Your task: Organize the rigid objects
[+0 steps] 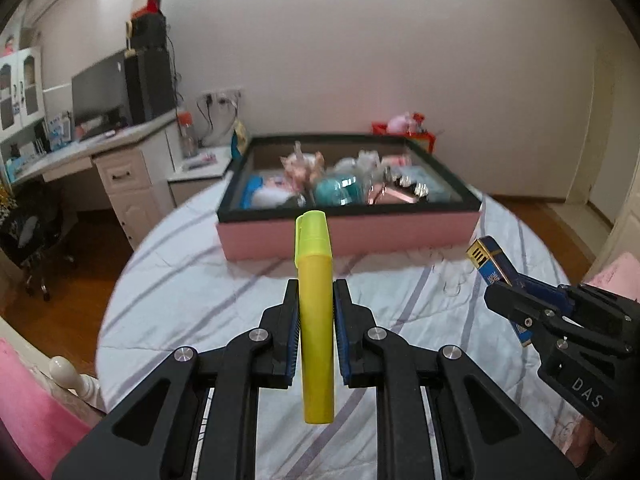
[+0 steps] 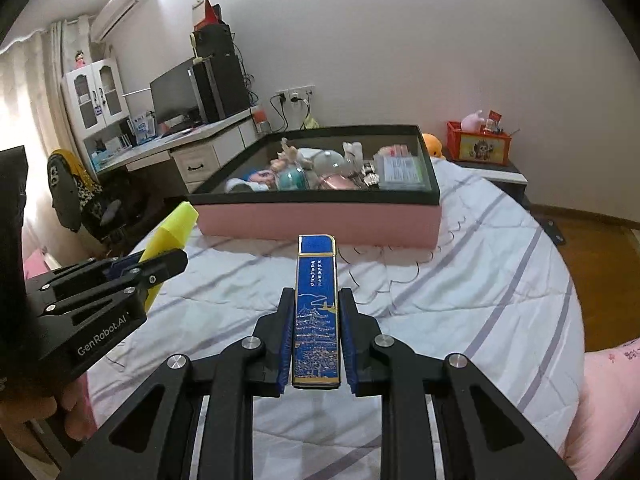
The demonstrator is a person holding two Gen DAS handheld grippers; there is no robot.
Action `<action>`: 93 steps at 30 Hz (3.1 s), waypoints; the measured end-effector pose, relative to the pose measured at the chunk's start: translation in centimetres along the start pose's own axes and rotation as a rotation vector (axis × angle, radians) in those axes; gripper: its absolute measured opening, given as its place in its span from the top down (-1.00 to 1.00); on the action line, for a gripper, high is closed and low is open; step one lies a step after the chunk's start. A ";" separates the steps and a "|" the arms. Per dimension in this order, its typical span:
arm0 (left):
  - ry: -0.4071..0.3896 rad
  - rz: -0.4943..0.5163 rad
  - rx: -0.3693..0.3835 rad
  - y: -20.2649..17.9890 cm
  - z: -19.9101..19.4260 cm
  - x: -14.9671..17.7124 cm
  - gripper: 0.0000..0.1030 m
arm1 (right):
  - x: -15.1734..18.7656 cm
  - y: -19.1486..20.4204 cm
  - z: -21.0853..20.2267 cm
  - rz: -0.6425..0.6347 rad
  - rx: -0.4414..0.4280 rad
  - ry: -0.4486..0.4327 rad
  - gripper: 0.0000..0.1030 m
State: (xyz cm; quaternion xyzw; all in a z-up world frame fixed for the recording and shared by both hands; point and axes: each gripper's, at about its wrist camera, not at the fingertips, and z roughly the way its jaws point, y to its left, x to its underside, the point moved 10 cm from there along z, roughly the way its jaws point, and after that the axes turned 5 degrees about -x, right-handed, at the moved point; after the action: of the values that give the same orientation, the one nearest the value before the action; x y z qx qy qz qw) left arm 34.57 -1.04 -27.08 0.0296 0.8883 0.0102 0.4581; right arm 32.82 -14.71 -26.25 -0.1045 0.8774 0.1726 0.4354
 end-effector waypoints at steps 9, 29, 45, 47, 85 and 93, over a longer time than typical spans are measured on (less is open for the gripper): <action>-0.130 0.030 -0.028 -0.3 -4.9 -3.4 0.70 | -3.2 1.9 -3.2 -0.033 -0.003 -0.102 0.59; -0.108 0.135 -0.012 -1.9 5.0 -13.9 0.70 | -12.7 -1.7 5.1 -0.097 0.040 -0.062 0.59; 0.091 0.138 -0.013 -1.4 17.5 -13.4 0.57 | -12.6 -6.7 15.5 -0.036 0.083 0.130 0.37; 0.078 0.126 -0.003 -1.3 16.7 -13.5 0.19 | -13.1 -6.5 14.4 -0.036 0.082 0.093 -0.02; -0.497 -0.006 -0.095 0.5 -25.4 -8.6 -1.00 | -7.9 7.2 -22.9 -0.099 0.184 -0.438 -1.00; -0.565 -0.025 -0.110 1.1 -29.8 -8.1 -1.00 | -7.5 9.5 -26.5 -0.133 0.194 -0.498 -1.00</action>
State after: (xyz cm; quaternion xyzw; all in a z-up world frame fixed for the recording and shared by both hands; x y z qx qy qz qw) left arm 15.02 -0.15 -3.11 -0.0043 0.7239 0.0440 0.6885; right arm 14.80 -16.15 -3.35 -0.0739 0.7469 0.0792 0.6560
